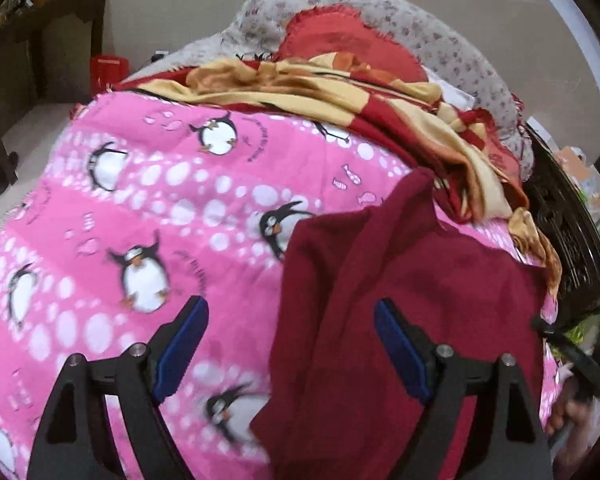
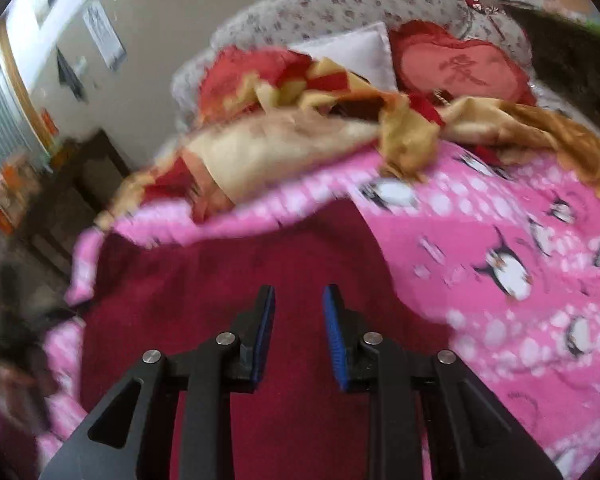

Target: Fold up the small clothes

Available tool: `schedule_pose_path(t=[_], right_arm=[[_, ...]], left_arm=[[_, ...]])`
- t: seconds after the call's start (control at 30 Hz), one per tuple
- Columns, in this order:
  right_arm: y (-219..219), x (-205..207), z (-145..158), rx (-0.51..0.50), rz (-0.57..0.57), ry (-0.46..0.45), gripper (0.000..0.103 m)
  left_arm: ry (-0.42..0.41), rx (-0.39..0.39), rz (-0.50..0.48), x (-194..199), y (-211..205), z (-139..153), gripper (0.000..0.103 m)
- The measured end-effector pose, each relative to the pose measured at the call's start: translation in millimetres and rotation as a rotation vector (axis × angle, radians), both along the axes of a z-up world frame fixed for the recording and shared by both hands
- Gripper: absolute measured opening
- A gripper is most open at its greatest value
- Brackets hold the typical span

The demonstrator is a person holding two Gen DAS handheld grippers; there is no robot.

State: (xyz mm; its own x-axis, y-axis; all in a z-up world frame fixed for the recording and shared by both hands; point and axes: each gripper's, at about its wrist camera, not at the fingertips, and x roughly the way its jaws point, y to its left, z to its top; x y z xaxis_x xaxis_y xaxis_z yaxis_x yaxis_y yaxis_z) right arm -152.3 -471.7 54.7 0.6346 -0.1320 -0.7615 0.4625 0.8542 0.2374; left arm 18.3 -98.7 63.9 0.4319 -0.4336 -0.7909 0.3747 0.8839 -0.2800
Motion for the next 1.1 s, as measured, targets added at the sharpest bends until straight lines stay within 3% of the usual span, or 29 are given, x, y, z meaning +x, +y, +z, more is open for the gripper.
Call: schedule_pose_path(t=[0.07,0.13,0.23,0.33,0.57,0.7,0.77,0.8,1.0,1.1], right_arm=[[2.5,6.0,-1.0,-0.019,-0.008,0.006,0.027],[9.8,10.5,17.2,-0.019,-0.029,-0.001,0.027],[39.8,29.6,48.0,0.052,0.068,-0.124,0.028],[83.1,74.0,58.2,0.130,0.206,-0.161,0.029],[183.3,180.0,50.6,0.133,0.378,-0.087,0.032],[204.8,221.2,21.7,0.049,0.361,0.068,0.033],[200.2,230.0,8.4,0.047,0.346,0.100,0.027],[198.3,229.6,8.2,0.034,0.332,0.098,0.012],[205.0,230.4,23.3,0.030,0.376,0.030,0.009],[213.5,238.9,8.7,0.018,0.380,0.053,0.009]], left_arm=[[-0.004,0.010,-0.006,-12.2,7.4,2.4,0.088],[0.000,0.018,-0.020,-23.9,13.3,1.4,0.088],[-0.004,0.056,-0.036,-35.4,14.3,-6.1,0.088],[0.007,0.077,-0.040,-43.7,13.6,-17.4,0.088],[0.044,0.050,-0.032,-53.1,22.0,-29.2,0.088],[0.059,0.028,-0.030,-52.1,24.7,-31.9,0.088],[0.069,0.016,-0.026,-52.3,27.1,-34.2,0.088],[0.074,0.011,-0.028,-52.7,28.5,-34.9,0.088],[0.082,-0.008,-0.022,-53.4,35.1,-35.5,0.088],[0.086,-0.001,-0.017,-53.1,34.7,-37.7,0.088]])
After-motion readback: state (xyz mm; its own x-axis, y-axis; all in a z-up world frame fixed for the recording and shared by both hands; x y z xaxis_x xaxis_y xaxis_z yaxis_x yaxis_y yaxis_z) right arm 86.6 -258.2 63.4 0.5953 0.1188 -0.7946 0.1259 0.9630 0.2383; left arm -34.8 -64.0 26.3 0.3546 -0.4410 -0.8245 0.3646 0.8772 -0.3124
